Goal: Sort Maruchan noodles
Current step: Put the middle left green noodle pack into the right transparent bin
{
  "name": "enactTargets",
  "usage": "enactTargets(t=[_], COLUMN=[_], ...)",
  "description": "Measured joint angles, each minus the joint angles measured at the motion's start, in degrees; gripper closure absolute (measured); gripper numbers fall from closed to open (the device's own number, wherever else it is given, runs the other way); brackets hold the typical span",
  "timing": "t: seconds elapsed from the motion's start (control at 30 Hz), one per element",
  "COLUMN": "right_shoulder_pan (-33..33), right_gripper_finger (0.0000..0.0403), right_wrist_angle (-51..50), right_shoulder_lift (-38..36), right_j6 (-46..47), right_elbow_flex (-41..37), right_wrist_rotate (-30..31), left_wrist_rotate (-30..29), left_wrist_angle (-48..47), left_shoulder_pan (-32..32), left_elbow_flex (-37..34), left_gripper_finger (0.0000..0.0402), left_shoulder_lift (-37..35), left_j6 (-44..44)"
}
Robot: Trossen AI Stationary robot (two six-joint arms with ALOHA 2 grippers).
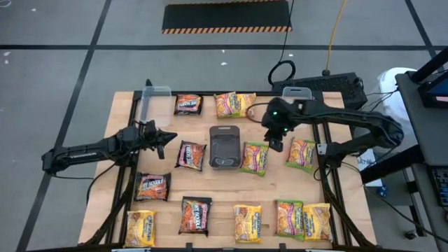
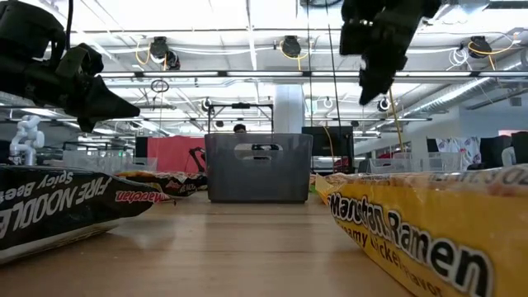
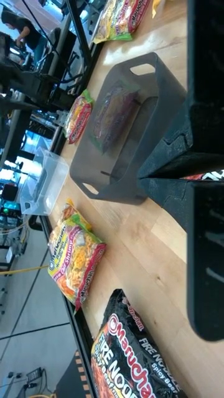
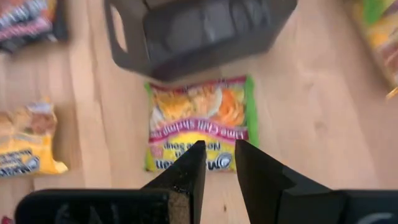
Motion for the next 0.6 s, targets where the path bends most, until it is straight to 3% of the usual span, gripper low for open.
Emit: enactTargets(t=[0.27, 0.6], right_shoulder_pan=[-0.5, -1.6], right_gripper_finger=[0.0321, 0.0321], right_wrist_angle=[-1.8, -1.5], right_shoulder_lift=[7.0, 14.0], right_j6=[-0.7, -8.0], right_elbow_flex=[0.0, 0.0], right_wrist_rotate=[0.0, 0.1], left_wrist_rotate=[0.0, 0.1], left_wrist_angle=[0.0, 0.0], left_shoulder_pan=[0.0, 0.0], left_elbow_flex=[0.0, 0.0], left_gripper_finger=[0.0396, 0.0396], left_shoulder_lift=[0.0, 0.0], left_j6=[-0.4, -0.5])
